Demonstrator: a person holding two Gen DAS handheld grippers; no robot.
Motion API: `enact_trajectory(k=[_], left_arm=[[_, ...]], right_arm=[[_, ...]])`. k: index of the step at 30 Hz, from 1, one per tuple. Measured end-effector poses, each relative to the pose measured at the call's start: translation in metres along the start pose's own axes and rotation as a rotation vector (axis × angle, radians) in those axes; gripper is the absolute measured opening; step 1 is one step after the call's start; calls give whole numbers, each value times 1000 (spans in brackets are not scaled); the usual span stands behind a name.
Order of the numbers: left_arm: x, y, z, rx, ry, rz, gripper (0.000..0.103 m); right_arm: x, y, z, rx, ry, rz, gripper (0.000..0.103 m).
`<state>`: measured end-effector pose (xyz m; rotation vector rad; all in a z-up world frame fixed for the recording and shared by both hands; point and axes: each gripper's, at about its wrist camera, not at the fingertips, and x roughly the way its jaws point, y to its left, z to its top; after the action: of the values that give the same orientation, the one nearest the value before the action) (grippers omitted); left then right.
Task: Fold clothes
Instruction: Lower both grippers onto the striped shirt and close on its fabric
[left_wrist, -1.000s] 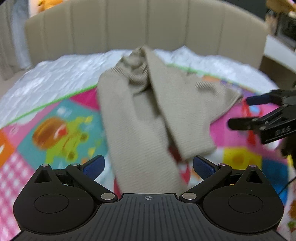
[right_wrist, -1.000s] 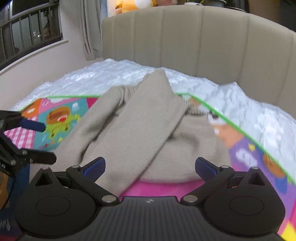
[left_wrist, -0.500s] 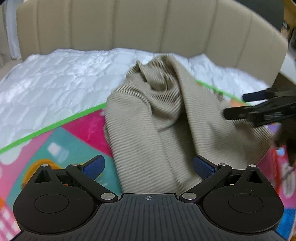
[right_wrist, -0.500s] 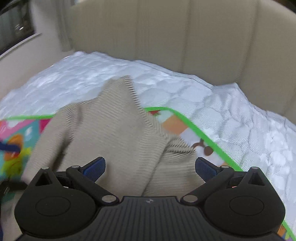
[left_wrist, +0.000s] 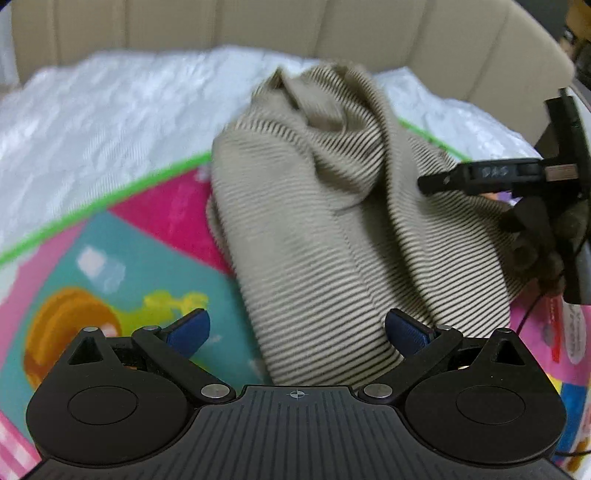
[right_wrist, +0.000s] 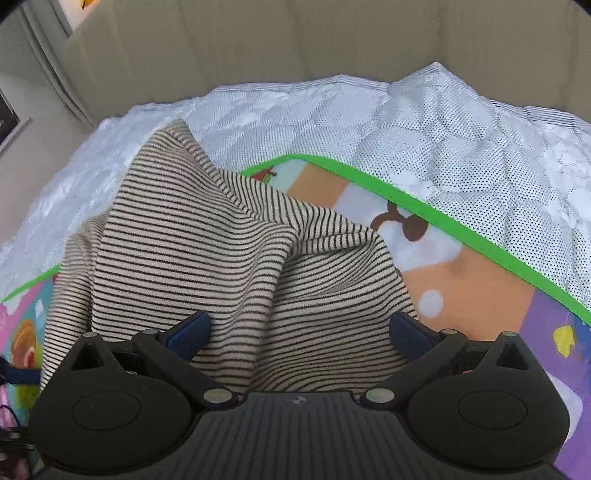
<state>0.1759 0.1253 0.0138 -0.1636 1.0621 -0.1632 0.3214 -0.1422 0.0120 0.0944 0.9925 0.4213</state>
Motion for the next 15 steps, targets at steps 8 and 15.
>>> enact_trajectory(k=[8,15], left_arm=[[1,3,22,2,-39,53,29],[-12,53,69,45,-241,353,19]], right_arm=[[-48,14,-22,-206,-201,-80,103],[-71,-5,-9,-191,-209,-48,65]])
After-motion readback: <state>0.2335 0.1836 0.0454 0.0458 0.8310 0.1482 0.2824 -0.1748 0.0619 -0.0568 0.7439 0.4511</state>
